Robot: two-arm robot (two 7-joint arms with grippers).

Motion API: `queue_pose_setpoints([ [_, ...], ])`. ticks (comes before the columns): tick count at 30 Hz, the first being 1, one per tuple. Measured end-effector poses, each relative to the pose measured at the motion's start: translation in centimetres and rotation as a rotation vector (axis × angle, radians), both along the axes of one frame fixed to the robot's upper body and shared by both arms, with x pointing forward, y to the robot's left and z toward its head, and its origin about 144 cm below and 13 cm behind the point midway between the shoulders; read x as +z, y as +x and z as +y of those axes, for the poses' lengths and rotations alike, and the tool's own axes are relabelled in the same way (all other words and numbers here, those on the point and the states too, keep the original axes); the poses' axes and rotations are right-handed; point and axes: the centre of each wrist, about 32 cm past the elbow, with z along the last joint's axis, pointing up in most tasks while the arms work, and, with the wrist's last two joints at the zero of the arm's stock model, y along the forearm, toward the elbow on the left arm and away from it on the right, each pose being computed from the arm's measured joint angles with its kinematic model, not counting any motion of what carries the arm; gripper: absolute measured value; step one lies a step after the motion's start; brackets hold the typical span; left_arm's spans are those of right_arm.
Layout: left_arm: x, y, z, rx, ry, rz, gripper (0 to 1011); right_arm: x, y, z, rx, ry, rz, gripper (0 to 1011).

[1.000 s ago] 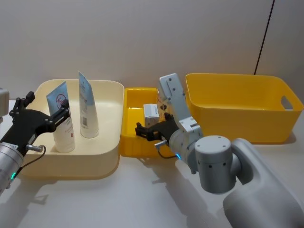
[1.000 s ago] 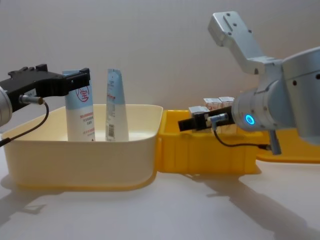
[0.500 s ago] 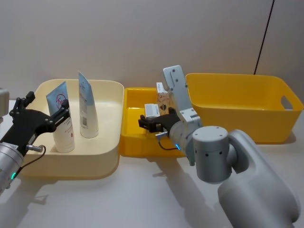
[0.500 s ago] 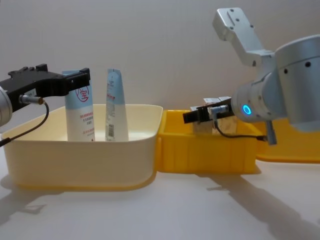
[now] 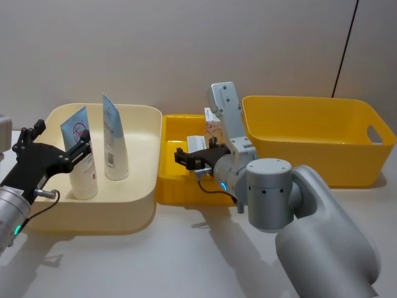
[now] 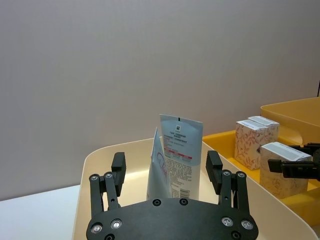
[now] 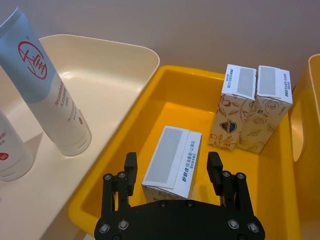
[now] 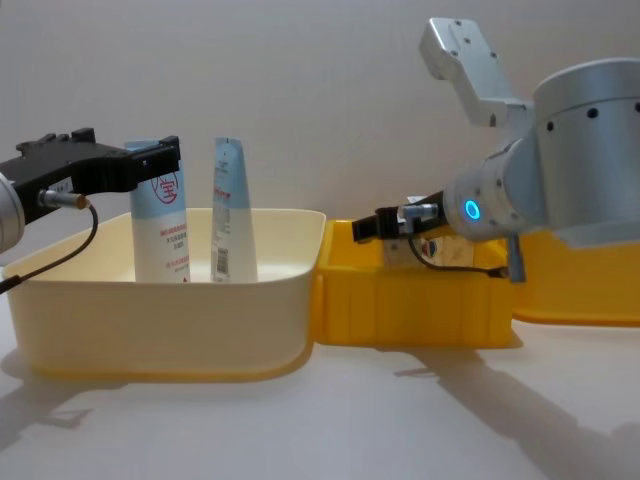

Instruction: Bimanual collaborative sorting of washing and personal care products

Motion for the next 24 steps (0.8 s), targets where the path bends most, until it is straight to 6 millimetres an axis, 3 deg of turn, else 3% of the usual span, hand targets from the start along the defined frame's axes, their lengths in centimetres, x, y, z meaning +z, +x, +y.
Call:
queue_pose_setpoints([
  [4, 0.00, 0.00, 0.00, 0.000, 0.000, 0.000, 1000, 0.06, 0.11, 0.12, 0.001, 0.010, 0.007, 808],
  [7, 0.00, 0.00, 0.00, 0.000, 0.000, 0.000, 1000, 0.09, 0.18, 0.19, 0.003, 0.017, 0.011, 673],
  [11, 0.00, 0.00, 0.00, 0.000, 0.000, 0.000, 1000, 0.12, 0.25, 0.25, 0.004, 0.023, 0.015, 594],
  [14, 0.00, 0.00, 0.00, 0.000, 0.000, 0.000, 1000, 0.14, 0.30, 0.30, 0.005, 0.028, 0.018, 462],
  [24, 0.00, 0.00, 0.00, 0.000, 0.000, 0.000, 1001, 0.16, 0.36, 0.37, 0.005, 0.034, 0.022, 444],
])
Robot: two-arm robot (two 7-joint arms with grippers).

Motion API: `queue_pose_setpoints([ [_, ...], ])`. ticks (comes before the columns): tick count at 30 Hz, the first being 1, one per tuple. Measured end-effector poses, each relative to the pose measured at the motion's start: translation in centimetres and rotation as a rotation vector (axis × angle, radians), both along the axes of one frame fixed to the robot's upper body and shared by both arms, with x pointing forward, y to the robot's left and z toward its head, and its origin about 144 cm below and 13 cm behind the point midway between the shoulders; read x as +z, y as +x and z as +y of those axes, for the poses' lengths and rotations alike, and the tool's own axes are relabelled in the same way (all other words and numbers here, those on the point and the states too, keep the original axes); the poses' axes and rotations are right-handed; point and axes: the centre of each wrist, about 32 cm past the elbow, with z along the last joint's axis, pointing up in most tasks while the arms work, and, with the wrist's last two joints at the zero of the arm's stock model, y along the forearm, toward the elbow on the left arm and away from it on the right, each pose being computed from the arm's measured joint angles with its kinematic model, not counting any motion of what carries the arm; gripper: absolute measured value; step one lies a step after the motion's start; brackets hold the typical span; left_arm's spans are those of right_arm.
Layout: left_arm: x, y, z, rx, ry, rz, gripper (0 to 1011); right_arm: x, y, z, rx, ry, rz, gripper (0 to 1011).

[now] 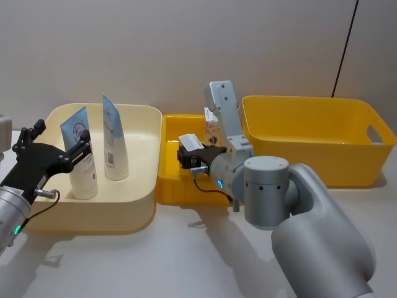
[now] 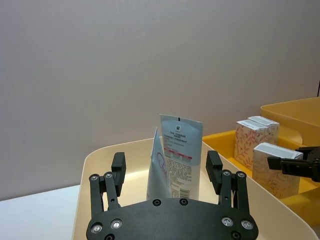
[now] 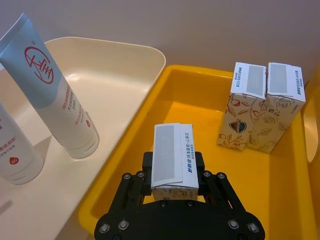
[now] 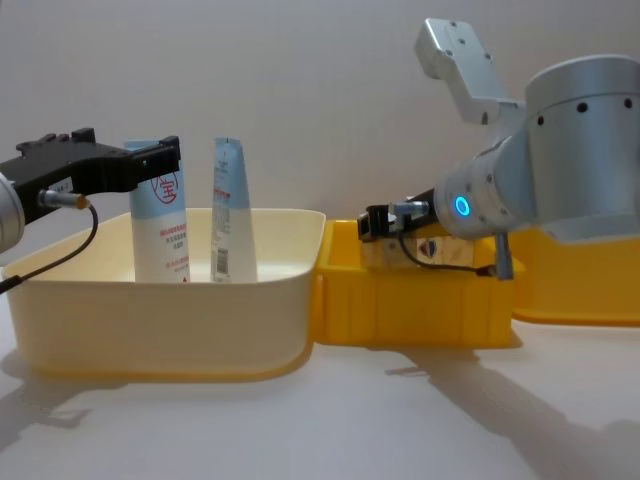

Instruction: Bimanual collaborative sorting of washing and personal care products

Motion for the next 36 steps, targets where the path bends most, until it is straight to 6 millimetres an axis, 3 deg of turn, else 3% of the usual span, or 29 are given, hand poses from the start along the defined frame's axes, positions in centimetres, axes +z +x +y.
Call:
queue_pose_setpoints([
  [19, 0.0, 0.0, 0.0, 0.000, 0.000, 0.000, 1000, 1.1, -0.1, -0.3, -0.007, 0.032, -0.146, 444],
  [36, 0.0, 0.0, 0.0, 0.000, 0.000, 0.000, 1000, 5.1, 0.5, -2.6, -0.101, 0.071, -0.403, 444],
])
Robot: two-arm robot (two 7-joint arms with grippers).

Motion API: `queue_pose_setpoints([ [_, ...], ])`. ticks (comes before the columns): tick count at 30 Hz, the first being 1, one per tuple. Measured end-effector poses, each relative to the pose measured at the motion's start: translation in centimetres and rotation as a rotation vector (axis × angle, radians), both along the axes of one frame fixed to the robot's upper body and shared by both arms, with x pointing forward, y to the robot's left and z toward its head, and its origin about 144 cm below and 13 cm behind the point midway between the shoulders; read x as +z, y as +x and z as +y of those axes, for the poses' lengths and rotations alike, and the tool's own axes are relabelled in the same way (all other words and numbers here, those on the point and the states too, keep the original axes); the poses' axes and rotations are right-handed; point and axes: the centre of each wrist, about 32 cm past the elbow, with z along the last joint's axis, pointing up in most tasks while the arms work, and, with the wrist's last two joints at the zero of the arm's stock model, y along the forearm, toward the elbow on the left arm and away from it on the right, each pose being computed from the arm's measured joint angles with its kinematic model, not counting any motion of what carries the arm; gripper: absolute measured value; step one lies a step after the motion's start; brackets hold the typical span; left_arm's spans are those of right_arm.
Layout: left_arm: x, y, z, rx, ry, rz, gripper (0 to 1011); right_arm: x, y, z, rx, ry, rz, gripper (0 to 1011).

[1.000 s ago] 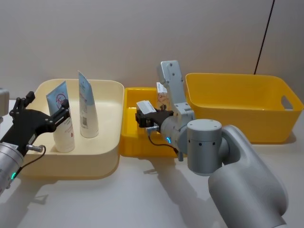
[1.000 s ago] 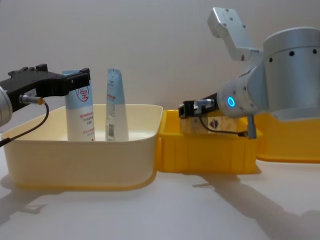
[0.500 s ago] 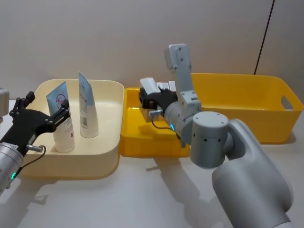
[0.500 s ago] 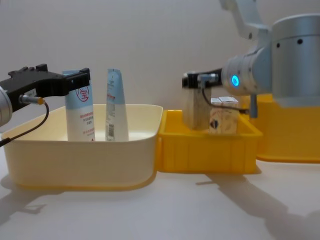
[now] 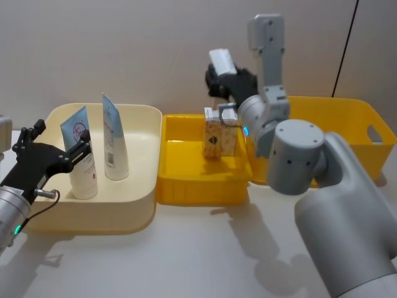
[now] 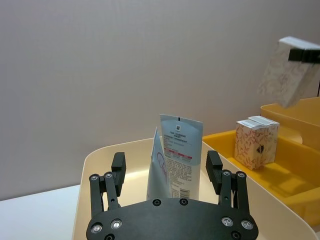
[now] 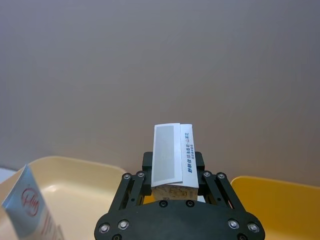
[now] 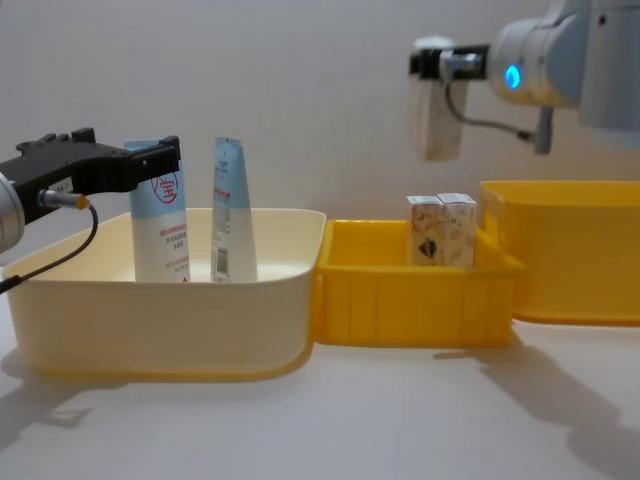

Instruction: Bimanual collaborative sorting of washing and personal care products

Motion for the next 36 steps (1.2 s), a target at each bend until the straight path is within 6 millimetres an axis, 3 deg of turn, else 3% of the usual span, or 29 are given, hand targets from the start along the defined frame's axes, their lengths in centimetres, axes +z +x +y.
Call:
queue_pose_setpoints([
  [18, 0.0, 0.0, 0.0, 0.000, 0.000, 0.000, 1001, 3.4, 1.5, -5.1, -0.232, -0.074, -0.193, 444],
  [36, 0.0, 0.0, 0.0, 0.000, 0.000, 0.000, 1000, 3.8, 3.9, -9.7, -0.389, -0.169, -0.072, 444],
])
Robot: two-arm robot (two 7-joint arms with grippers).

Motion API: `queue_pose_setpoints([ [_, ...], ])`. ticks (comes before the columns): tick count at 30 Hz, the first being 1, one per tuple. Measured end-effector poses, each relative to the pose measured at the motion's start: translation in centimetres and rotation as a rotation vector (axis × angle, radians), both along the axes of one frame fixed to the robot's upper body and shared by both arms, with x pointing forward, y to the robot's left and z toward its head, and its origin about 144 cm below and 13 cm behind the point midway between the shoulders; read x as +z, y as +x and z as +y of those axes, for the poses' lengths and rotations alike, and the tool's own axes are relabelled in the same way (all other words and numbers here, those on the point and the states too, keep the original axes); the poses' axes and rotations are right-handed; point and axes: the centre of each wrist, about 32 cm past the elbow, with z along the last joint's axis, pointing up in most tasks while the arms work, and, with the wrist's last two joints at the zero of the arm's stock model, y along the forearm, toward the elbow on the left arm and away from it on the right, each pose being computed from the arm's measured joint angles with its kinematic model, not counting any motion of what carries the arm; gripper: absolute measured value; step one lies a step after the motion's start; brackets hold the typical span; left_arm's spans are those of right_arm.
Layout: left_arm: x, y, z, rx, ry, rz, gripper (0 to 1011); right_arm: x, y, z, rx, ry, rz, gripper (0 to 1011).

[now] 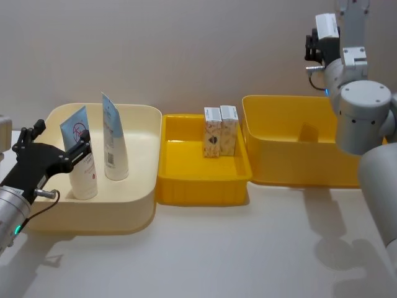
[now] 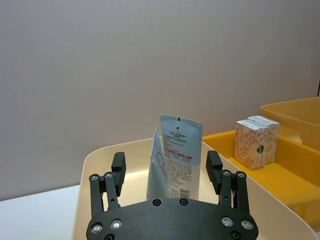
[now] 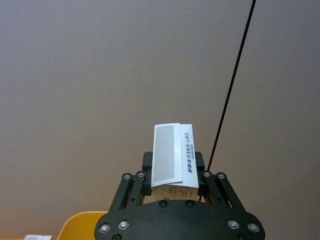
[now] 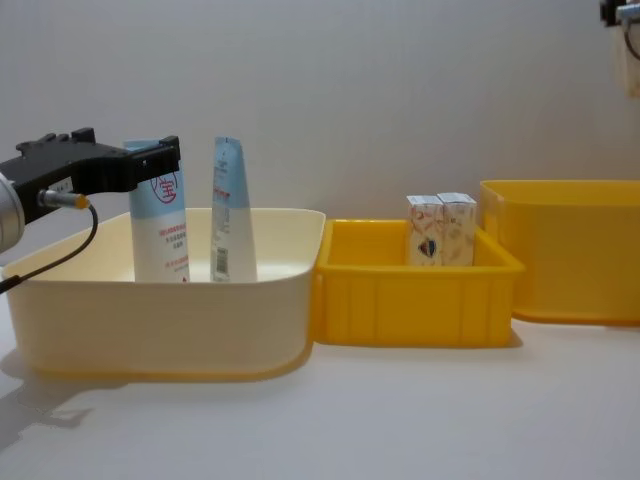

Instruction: Bimanual collaborative sorting of washing and personal care products

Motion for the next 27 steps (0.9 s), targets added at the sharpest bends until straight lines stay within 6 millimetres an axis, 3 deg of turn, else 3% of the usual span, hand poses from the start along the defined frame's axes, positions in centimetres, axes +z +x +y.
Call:
queue_pose_setpoints([
  [7, 0.0, 0.0, 0.0, 0.000, 0.000, 0.000, 1001, -0.1, 0.8, -0.7, -0.005, 0.000, 0.081, 448],
  [19, 0.0, 0.0, 0.0, 0.000, 0.000, 0.000, 1000, -0.8, 2.4, -1.6, 0.015, 0.014, 0.241, 863],
  [27, 0.0, 0.0, 0.0, 0.000, 0.000, 0.000, 1000, -1.2, 3.0, -1.8, 0.026, 0.025, 0.296, 1001],
])
